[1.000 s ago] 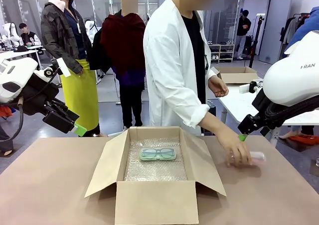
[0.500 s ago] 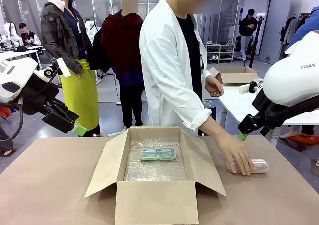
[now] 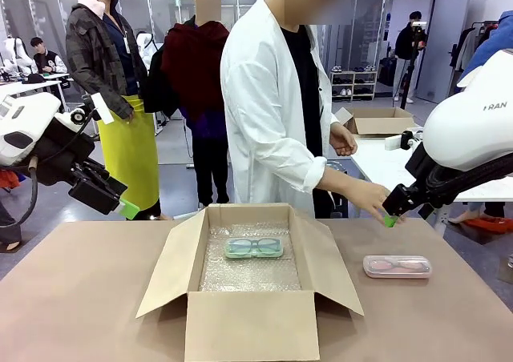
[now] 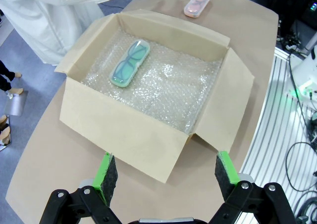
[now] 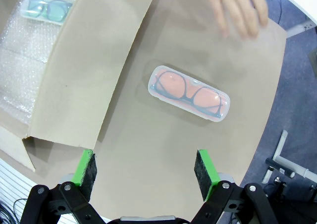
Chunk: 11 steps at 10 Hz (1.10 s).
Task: Pack the glasses set securely to prepare it for shipping.
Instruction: Put the Glasses case from the right side of the table into the Package Box.
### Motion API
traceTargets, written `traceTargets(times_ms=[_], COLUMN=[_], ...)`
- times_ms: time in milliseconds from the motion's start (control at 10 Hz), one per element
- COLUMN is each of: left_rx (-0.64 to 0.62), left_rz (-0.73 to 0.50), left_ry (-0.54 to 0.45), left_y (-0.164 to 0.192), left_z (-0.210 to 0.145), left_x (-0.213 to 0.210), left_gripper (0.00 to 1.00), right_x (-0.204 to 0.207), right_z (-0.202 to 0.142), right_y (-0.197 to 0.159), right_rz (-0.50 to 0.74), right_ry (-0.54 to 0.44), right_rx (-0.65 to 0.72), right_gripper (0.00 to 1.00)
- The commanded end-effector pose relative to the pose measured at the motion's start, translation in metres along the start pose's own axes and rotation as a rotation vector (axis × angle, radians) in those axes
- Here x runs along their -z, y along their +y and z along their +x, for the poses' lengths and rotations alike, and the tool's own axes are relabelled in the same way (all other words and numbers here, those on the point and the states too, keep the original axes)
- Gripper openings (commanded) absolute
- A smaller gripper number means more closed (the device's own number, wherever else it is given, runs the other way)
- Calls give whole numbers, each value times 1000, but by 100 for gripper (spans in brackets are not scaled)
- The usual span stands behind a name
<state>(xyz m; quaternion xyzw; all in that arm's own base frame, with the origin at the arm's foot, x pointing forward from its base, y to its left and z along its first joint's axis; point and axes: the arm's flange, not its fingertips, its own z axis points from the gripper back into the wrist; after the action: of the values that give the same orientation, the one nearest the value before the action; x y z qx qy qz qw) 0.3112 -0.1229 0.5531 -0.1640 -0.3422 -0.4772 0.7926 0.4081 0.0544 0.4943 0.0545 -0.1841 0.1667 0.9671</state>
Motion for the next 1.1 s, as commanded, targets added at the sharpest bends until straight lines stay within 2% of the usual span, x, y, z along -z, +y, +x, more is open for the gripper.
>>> traceTargets(times_ms=[0, 100, 200, 500, 800, 900, 1000], left_rx=[4, 4, 4, 4, 4, 4, 4], left_rz=[-16, -16, -16, -16, -16, -16, -16], left_ry=[-11, -11, -11, -11, -11, -11, -11], left_y=[0, 0, 0, 0, 0, 0, 0], left_z=[-1, -1, -1, -1, -1, -1, -1], left_x=[-1, -1, -1, -1, -1, -1, -1], left_gripper=[100, 100, 100, 100, 100, 100, 100], right_x=[0, 0, -2, 14, 36, 40, 40], right_z=[-1, 0, 21, 81, 106, 108, 107], right_y=[-1, 0, -12, -51, -78, -87, -92], right_rz=[8, 0, -50, -85, -111, -65, -27], right_ry=[-8, 0, 14, 50, 66, 107, 147], right_rx=[-19, 0, 31, 37, 20, -85, -260], right_gripper=[100, 100, 100, 100, 100, 100, 100])
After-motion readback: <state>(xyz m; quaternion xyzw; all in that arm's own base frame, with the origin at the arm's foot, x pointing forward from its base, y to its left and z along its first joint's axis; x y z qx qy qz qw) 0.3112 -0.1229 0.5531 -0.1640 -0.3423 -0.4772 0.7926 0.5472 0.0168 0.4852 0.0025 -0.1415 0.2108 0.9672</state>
